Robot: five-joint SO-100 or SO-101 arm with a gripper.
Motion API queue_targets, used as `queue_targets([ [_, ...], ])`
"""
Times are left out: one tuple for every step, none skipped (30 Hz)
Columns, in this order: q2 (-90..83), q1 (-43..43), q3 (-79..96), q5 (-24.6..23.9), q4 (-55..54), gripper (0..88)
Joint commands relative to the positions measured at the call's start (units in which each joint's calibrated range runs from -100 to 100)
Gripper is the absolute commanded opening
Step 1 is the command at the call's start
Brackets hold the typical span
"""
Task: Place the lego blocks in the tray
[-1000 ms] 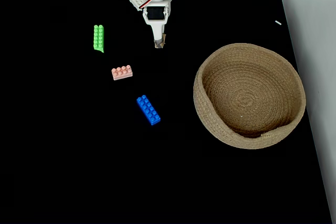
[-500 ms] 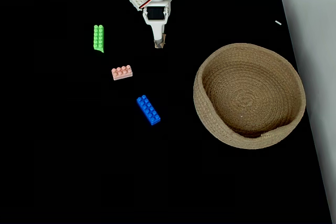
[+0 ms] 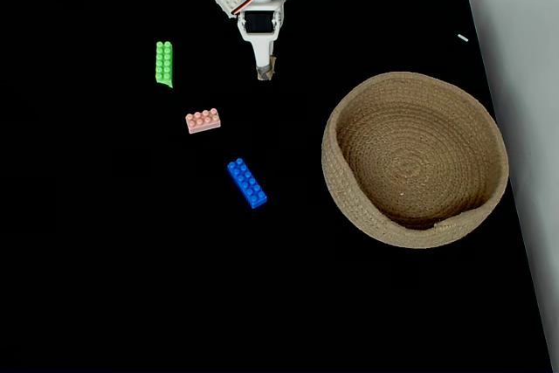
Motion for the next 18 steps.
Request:
queue_targets([
  [-0.58,0.23,-0.27,-0.1,-0.08,0.2],
  [-0.58,0.23,-0.27,-0.1,-0.08,0.2],
  [-0.58,0.31,-0.27,-0.15,-0.08,0.2],
  [-0.58,0.31,-0.27,-0.15,-0.08,0.2],
  [-0.58,0.31,-0.27,-0.15,-0.08,0.2],
  [-0.58,0.31,-0.27,-0.15,-0.08,0.2],
  [-0.58,0.39,-0.27,-0.15,-0.08,0.2],
  [-0.58,0.39,-0.27,-0.15,-0.08,0.2],
  [-0.58,0.39,-0.27,-0.15,-0.08,0.2],
  [-0.58,0.39,-0.27,-0.1,-0.08,0.2],
  [-0.58,0.39,-0.27,-0.15,-0.08,0.3],
  [-0.58,0.56,-0.27,-0.2,-0.08,0.3],
  [-0.58,0.89,-0.17,-0.2,-0.25,0.6],
  [-0.58,1.38,-0.17,-0.2,-0.75,1.4],
  [-0.58,1.96,-0.27,-0.39,-1.33,2.0],
  [-0.49,2.45,-0.81,-0.63,-1.67,2.6],
  [-0.49,2.87,-1.63,-0.73,-1.75,3.4],
  [-0.41,3.11,-2.55,-0.93,-1.75,4.6],
])
